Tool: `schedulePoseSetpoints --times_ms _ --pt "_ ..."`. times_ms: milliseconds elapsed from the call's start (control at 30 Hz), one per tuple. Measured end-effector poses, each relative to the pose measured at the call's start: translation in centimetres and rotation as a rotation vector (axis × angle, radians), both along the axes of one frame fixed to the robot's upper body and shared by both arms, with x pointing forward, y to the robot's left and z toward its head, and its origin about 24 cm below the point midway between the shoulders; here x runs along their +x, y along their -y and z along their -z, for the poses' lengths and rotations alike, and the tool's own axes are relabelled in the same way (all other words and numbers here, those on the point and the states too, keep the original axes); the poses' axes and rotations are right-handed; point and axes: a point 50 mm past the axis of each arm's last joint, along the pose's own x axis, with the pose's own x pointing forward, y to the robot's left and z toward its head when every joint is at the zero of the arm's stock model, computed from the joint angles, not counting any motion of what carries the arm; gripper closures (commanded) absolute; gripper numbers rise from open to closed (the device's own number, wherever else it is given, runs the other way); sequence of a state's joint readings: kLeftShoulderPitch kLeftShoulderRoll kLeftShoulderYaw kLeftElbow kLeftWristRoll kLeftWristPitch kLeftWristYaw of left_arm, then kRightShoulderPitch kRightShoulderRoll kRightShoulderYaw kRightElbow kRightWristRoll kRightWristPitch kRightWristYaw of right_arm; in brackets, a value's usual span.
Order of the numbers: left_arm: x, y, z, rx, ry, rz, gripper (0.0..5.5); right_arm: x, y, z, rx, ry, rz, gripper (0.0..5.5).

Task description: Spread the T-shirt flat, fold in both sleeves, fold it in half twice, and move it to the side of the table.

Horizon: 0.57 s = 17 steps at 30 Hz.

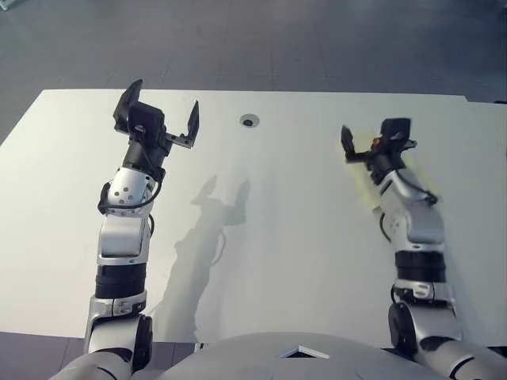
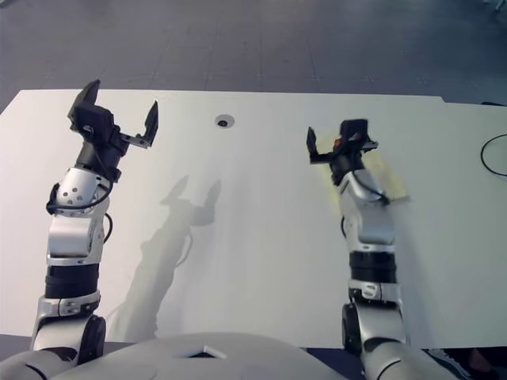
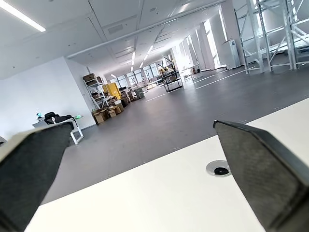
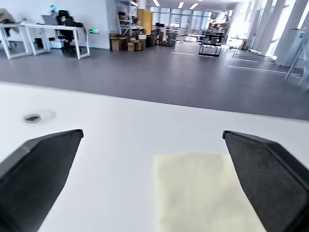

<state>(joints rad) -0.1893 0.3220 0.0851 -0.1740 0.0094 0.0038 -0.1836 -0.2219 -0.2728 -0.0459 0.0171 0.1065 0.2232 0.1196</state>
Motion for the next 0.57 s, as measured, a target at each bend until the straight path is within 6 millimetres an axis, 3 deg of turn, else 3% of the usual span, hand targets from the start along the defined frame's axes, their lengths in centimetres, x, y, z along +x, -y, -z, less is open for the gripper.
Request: schedulePoseSetpoints --times_ms 200,500,567 --pt "-0.9 1.2 1.8 -0.043 -0.038 -0.018 0.1 -2.5 -1.4 -0.2 -0.165 0.181 0.016 1.16" --pt "0.3 2.4 1.8 -0.079 -0.044 0.01 0.1 -2.8 -2.2 0.6 -0.12 0.181 0.04 2.74" --pt "0.4 2.7 2.2 -0.083 -0.062 0.018 0.33 -2.6 -2.3 0.6 -0.117 0.182 0.04 3.0"
